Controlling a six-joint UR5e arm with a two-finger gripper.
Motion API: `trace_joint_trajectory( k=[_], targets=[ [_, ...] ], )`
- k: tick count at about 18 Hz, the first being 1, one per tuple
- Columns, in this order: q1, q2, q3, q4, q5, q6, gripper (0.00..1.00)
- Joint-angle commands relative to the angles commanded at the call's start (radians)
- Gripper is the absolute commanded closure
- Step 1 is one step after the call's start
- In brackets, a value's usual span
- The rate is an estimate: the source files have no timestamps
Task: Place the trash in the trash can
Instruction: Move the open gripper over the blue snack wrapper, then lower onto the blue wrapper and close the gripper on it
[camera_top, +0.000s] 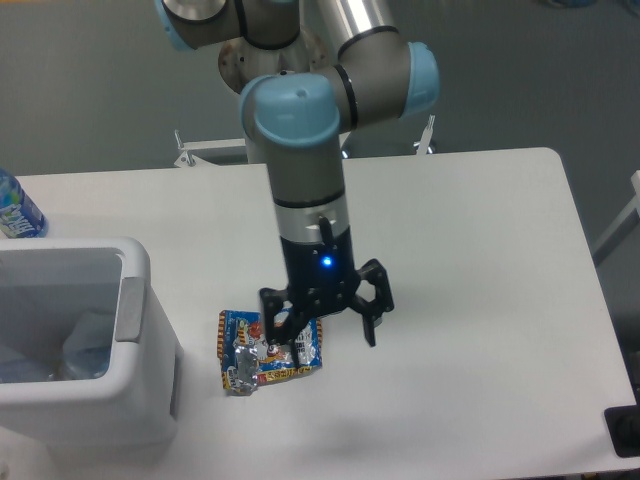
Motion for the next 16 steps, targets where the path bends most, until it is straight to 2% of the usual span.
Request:
trace_joint_trajectory(
  k=[3,6,12,16],
  targets=[
    [-0.008,-0.001,-0.028,-0.005,0.002,0.103,0.00],
    [-0.015,-0.012,-0.049,-0.031,0.002,0.123,0.00],
    [-0.072,-0.018,-0.150,-0.043,0.026,0.200,0.00],
    [-0.098,-0.084,-0.155,-0.041,0.029,0.198,0.00]
  ],
)
